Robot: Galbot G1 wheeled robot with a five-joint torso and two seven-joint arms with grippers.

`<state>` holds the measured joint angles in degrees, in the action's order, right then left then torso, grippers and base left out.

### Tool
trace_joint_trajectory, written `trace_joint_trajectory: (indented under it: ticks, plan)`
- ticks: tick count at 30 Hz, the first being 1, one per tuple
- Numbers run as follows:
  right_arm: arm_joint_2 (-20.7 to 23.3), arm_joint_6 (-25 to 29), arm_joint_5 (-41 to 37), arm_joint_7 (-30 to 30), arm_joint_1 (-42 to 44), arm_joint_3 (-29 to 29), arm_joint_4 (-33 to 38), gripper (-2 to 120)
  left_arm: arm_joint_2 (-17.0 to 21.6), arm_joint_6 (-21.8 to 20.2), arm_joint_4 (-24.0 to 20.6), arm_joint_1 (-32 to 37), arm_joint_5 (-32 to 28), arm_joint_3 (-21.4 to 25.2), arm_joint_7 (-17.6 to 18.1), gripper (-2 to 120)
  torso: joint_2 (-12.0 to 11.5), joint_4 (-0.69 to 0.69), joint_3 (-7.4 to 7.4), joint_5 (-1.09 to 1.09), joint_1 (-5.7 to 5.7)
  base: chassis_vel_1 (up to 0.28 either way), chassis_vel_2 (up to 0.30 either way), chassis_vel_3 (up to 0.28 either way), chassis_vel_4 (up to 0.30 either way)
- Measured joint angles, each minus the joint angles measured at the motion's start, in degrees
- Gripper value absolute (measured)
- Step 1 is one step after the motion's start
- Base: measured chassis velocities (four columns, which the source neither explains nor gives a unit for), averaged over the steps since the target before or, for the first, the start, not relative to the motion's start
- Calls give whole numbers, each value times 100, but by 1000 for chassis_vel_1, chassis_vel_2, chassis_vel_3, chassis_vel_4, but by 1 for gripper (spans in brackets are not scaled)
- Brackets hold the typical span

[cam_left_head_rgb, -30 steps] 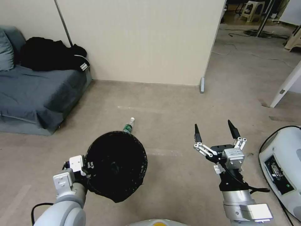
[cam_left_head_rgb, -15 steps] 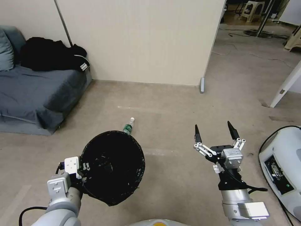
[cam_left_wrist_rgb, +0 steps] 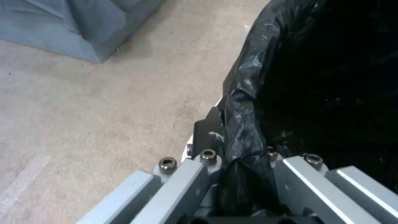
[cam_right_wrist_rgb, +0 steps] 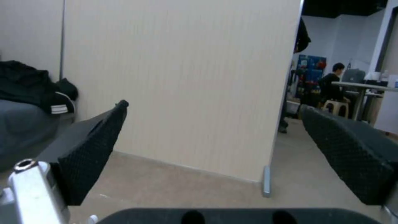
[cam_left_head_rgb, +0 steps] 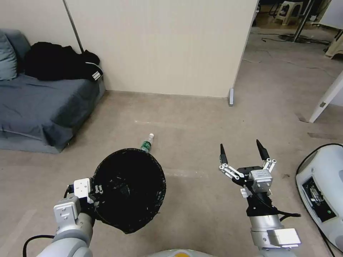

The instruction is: Pick up the trash bin, then pick up the garbage from the floor and place it into the trash bin.

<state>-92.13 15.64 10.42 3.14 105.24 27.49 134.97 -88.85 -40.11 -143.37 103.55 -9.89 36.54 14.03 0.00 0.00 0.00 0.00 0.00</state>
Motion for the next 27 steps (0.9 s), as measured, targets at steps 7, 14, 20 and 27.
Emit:
trace_joint_trajectory:
  ticks: [7, 14, 20, 27]
  plan:
    - [0, -2, 1, 6, 15, 14, 17, 100, -16, 3, 3, -16, 7, -21, -7, 1, 0, 0, 0, 0, 0, 42, 39, 28, 34]
    - [0, 0, 12, 16, 12, 7, -30, 100, -6, 3, 6, -15, -22, -12, -11, 1, 0, 0, 0, 0, 0, 63, 47, 62, 61]
    - [0, 0, 12, 22, 20, 9, -30, 100, 8, 3, 9, -28, -59, 1, -13, 1, 0, 0, 0, 0, 0, 87, 63, 80, 85]
    - [0, -3, 11, 24, 34, 14, -1, 100, 21, 14, 11, -27, -63, -5, -11, 1, 0, 1, 0, 0, 0, 92, 82, 79, 90]
